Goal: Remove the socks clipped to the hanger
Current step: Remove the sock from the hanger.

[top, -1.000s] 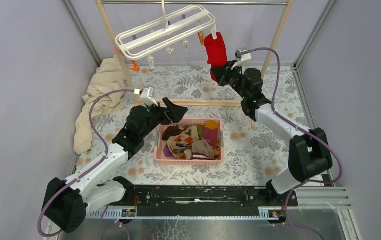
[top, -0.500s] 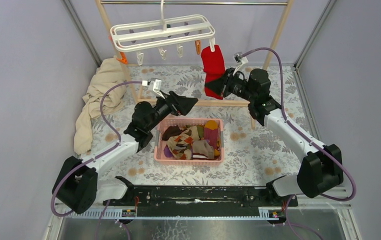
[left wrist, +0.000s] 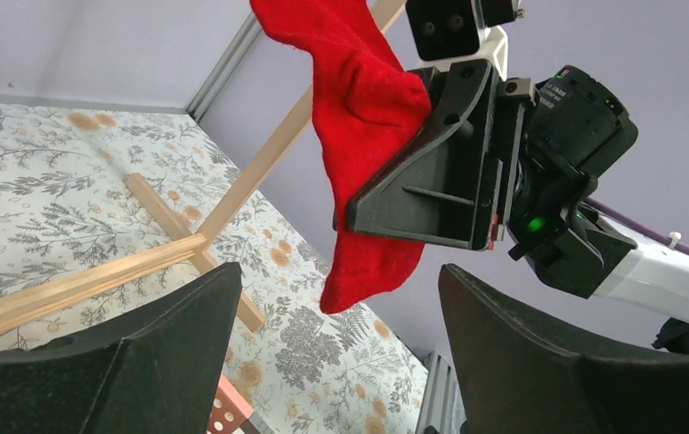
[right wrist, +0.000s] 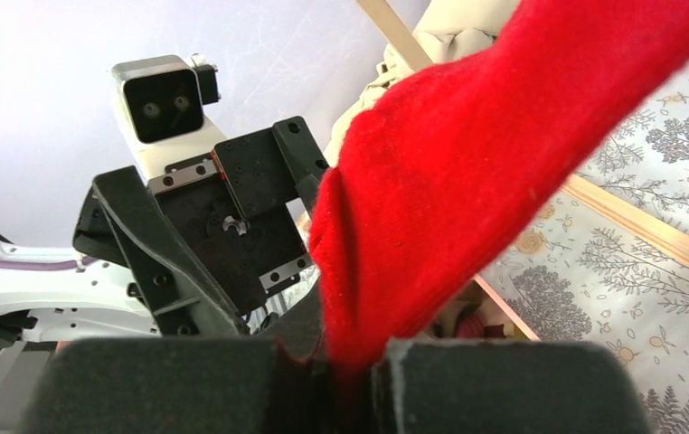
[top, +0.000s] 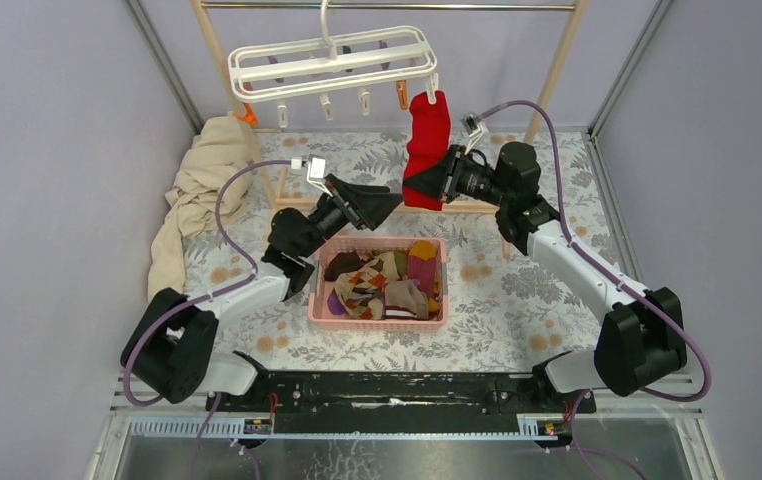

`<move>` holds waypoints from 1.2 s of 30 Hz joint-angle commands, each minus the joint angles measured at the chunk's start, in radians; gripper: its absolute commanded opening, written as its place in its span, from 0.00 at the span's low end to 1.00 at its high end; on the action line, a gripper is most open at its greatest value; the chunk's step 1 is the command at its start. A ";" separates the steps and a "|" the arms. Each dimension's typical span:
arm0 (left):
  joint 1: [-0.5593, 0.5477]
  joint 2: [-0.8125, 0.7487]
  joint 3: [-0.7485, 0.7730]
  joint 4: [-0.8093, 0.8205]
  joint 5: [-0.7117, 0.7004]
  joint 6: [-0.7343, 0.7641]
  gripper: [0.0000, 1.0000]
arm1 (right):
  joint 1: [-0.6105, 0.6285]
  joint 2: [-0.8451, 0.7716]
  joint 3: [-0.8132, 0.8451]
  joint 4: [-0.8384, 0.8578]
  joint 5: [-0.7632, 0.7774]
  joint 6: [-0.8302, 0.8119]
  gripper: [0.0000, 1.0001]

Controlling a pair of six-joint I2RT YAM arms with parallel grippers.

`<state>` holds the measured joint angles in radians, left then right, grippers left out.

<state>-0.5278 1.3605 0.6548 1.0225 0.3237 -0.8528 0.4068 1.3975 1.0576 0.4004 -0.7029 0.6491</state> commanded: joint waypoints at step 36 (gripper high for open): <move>-0.006 0.157 0.080 0.224 0.117 -0.116 0.11 | 0.013 0.036 -0.030 0.220 -0.056 0.133 0.16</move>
<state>-0.5297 1.5265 0.7189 1.1988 0.4278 -0.9718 0.4129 1.4448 1.0225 0.5777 -0.7452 0.7906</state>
